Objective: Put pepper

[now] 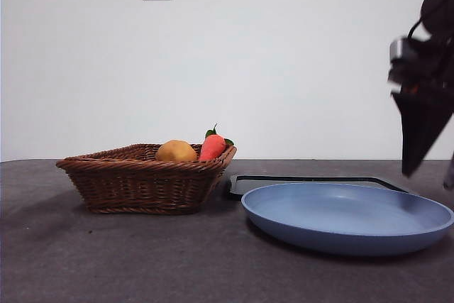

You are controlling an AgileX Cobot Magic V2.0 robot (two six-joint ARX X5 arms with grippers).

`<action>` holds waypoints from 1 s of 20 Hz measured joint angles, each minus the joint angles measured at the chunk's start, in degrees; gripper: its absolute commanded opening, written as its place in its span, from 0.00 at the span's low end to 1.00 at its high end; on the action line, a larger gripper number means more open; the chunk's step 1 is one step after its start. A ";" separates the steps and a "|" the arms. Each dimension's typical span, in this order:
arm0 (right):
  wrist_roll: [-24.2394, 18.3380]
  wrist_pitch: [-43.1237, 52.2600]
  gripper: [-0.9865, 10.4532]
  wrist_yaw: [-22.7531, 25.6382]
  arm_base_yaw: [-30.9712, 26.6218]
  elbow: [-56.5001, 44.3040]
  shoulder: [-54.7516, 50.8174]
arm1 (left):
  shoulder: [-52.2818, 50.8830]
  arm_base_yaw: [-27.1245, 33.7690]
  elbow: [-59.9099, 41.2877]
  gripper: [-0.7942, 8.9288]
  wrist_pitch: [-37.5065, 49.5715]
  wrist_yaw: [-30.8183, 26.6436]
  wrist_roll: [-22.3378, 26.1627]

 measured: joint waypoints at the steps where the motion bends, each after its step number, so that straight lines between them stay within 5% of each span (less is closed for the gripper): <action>1: -0.11 0.22 0.34 0.94 0.22 0.00 1.31 | 0.00 0.00 0.00 0.46 0.00 0.00 0.00; 13: -0.66 2.97 0.23 1.79 1.18 0.00 5.99 | 0.00 0.00 0.00 0.46 0.00 -0.02 0.00; 17: -0.63 3.06 0.11 1.75 1.27 0.00 6.95 | 0.00 0.00 0.00 0.46 0.00 -0.02 0.00; 20: -0.42 3.45 0.09 -1.73 1.44 0.04 6.93 | 0.00 0.00 0.00 0.46 -0.02 -0.02 0.00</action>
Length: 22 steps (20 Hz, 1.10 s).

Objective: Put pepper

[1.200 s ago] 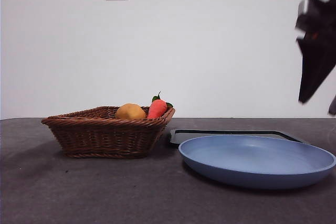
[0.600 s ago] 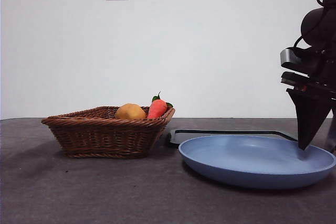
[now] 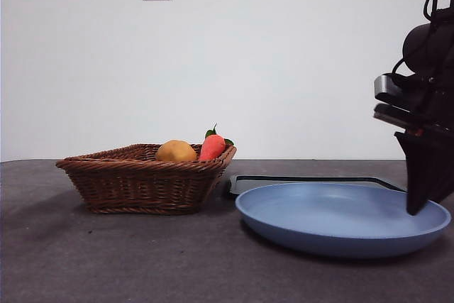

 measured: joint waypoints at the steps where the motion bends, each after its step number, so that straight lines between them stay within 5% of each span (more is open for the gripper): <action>1: 0.15 0.00 0.09 -0.74 0.00 0.07 -0.04 | 0.00 0.00 0.00 0.46 0.02 0.00 0.00; 8: 3.65 -1.49 0.09 -0.79 0.04 0.07 -11.28 | 6.34 -4.33 3.19 0.46 0.04 -1.27 -0.96; 22: 7.54 -6.16 0.09 -0.46 -2.97 0.07 -36.41 | 51.47 -24.15 27.36 0.45 7.69 -28.44 -7.28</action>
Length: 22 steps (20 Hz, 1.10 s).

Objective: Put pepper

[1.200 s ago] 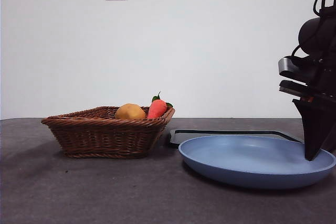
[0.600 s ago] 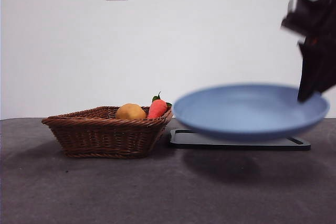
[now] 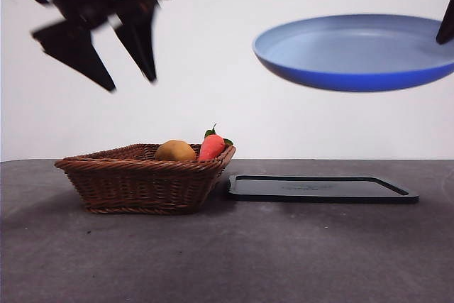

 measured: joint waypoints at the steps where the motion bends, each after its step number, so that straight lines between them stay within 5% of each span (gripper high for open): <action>1: 0.00 -0.02 0.09 0.00 0.00 0.00 -0.50 | 3.10 -0.70 1.49 0.46 0.15 -1.51 -0.28; 8: 0.02 -0.11 0.09 0.02 0.00 0.00 -0.76 | 17.11 -2.58 6.08 0.45 1.99 -3.58 -2.23; 22: 0.00 -0.09 0.09 -0.13 0.00 0.00 -0.76 | 23.37 -4.17 6.27 0.44 3.67 -5.95 -4.98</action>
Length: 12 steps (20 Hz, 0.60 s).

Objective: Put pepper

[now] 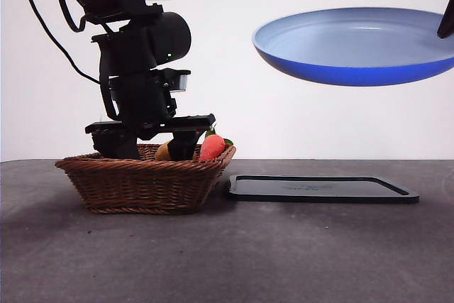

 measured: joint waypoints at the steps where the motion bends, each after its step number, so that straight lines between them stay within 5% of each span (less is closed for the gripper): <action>1: 0.00 -0.02 0.09 0.00 0.00 0.00 0.00 | 0.00 -0.04 0.02 0.42 0.07 -0.76 -0.04; 12: -0.02 0.09 0.09 0.00 0.00 0.00 0.00 | 0.00 -0.28 0.02 0.21 0.02 -1.36 -1.36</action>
